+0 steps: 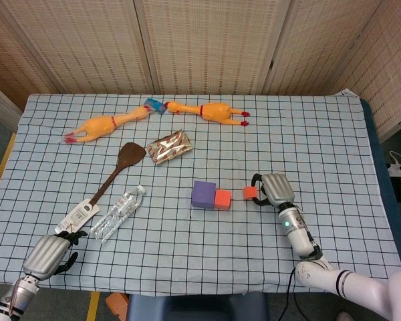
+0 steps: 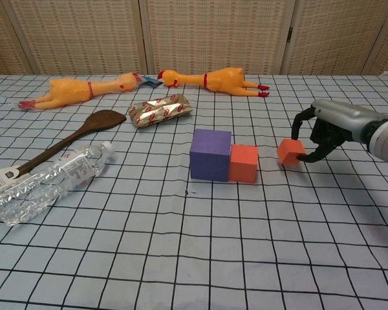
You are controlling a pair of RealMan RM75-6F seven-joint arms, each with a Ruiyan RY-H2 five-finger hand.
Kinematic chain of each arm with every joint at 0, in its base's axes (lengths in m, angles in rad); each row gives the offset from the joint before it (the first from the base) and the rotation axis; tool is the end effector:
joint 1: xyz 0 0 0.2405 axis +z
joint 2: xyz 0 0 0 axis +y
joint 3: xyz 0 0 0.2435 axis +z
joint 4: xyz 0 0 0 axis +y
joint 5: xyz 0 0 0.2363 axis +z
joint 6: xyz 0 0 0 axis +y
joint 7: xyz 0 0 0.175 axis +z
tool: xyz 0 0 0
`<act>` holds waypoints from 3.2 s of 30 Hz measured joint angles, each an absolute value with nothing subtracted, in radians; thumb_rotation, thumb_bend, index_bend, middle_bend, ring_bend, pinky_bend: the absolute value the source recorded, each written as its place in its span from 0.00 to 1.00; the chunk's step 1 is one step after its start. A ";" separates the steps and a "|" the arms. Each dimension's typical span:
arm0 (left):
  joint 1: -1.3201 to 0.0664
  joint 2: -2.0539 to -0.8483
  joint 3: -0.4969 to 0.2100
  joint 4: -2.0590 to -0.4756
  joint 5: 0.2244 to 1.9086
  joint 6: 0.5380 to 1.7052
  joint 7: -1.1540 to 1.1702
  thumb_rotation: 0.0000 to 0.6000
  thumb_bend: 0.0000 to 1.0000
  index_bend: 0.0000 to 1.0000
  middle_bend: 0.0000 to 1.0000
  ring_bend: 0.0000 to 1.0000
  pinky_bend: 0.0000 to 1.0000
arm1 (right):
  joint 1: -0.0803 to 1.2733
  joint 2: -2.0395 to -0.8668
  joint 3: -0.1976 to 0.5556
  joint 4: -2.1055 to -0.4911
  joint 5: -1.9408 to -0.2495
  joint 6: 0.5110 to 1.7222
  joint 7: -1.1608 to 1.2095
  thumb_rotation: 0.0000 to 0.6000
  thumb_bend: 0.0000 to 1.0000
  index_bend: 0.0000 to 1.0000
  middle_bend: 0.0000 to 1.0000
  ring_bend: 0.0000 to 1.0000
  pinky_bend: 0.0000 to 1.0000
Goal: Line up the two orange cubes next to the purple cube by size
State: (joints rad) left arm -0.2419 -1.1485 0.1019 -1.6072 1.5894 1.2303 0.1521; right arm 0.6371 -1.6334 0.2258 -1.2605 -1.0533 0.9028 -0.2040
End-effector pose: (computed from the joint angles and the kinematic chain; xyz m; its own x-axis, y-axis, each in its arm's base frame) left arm -0.2945 0.2108 0.0522 0.5679 0.2933 0.7691 0.8199 -0.2842 -0.4970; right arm -0.2078 -0.3842 -0.0578 0.3100 -0.3168 0.8964 -0.9504 -0.1284 0.2833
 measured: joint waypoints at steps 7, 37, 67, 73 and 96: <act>-0.242 -1.147 0.102 -1.607 1.592 1.232 0.149 1.00 0.48 0.27 0.42 0.37 0.61 | 0.647 -1.659 0.218 -1.265 -1.055 0.904 -0.210 1.00 0.15 0.51 0.98 0.91 0.99; -0.240 -1.145 0.103 -1.608 1.597 1.237 0.143 1.00 0.48 0.27 0.42 0.37 0.61 | 0.657 -1.697 0.202 -1.239 -1.059 0.893 -0.193 1.00 0.15 0.48 0.98 0.91 0.99; -0.240 -1.144 0.103 -1.610 1.597 1.237 0.145 1.00 0.48 0.27 0.42 0.37 0.61 | 0.625 -1.582 0.173 -1.383 -1.009 0.901 -0.265 1.00 0.30 0.26 0.98 0.91 0.99; -0.240 -1.146 0.103 -1.611 1.595 1.233 0.150 1.00 0.48 0.27 0.42 0.37 0.61 | 0.629 -1.564 0.170 -1.402 -0.955 0.886 -0.301 1.00 0.40 0.26 0.98 0.91 0.99; -0.240 -1.145 0.103 -1.611 1.594 1.235 0.147 1.00 0.48 0.27 0.42 0.37 0.61 | 0.646 -1.582 0.162 -1.391 -0.928 0.877 -0.306 1.00 0.56 0.35 0.98 0.91 0.99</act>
